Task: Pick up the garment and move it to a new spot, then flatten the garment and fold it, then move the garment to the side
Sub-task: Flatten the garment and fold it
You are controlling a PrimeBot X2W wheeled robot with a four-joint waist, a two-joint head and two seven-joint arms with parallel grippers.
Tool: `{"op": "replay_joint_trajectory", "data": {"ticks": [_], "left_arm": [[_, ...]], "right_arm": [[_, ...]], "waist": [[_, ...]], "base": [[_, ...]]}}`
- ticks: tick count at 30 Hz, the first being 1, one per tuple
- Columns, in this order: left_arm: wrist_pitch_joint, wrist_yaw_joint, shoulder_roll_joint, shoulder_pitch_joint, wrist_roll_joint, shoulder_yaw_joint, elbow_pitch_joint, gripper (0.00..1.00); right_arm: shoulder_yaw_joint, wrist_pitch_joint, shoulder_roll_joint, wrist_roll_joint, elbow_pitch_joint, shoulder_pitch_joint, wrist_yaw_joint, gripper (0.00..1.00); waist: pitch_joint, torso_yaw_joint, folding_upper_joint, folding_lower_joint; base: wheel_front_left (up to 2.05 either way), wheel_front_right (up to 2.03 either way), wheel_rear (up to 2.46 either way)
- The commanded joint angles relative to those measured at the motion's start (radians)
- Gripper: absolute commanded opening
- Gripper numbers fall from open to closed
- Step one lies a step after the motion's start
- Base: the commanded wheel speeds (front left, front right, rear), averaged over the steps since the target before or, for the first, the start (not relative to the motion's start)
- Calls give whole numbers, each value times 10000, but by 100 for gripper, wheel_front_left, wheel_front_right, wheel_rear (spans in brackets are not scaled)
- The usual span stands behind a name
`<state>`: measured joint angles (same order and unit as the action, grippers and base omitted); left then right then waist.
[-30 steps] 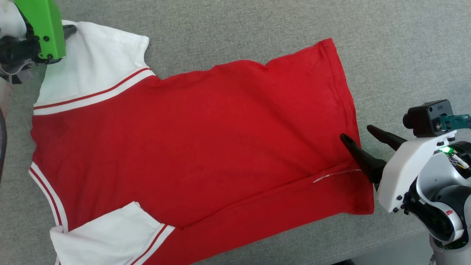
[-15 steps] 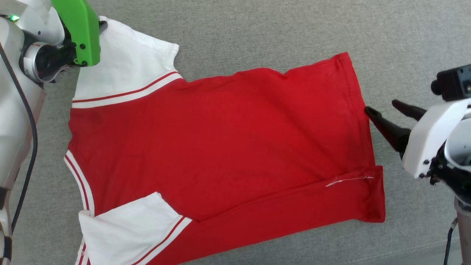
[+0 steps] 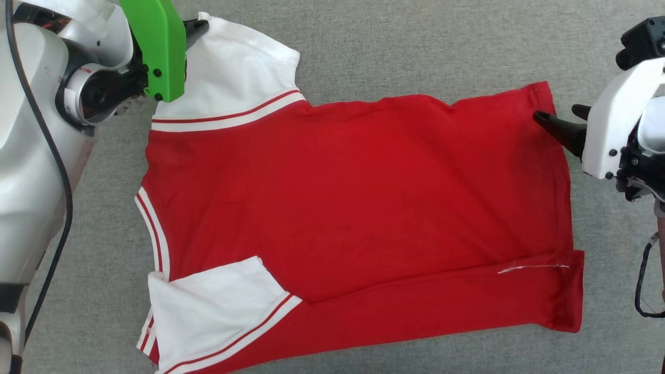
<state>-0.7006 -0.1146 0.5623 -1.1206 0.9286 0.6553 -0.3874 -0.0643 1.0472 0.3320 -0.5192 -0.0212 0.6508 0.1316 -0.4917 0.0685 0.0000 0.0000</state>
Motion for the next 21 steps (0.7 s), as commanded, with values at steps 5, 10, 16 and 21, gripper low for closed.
{"op": "replay_joint_trajectory", "data": {"ticks": [5,10,16,21], "left_arm": [[21,168,21,333,142,-18,734,0],[90,269,89,491,146,-29,1090,0],[135,329,61,621,189,-1,1348,0],[135,352,-37,660,258,35,1521,0]], "right_arm": [[-279,-421,237,515,-972,677,-9,100],[-442,-774,321,581,-1732,968,-9,100],[-869,-1147,398,469,-2260,1124,-9,100],[-1347,-1517,461,410,-2725,1213,-9,100]], "waist": [[-207,-369,0,0],[-248,-538,0,0],[-305,-723,0,0],[-376,-860,0,0]], "base": [[0,0,0],[0,0,0],[0,0,0],[0,0,0]]}}
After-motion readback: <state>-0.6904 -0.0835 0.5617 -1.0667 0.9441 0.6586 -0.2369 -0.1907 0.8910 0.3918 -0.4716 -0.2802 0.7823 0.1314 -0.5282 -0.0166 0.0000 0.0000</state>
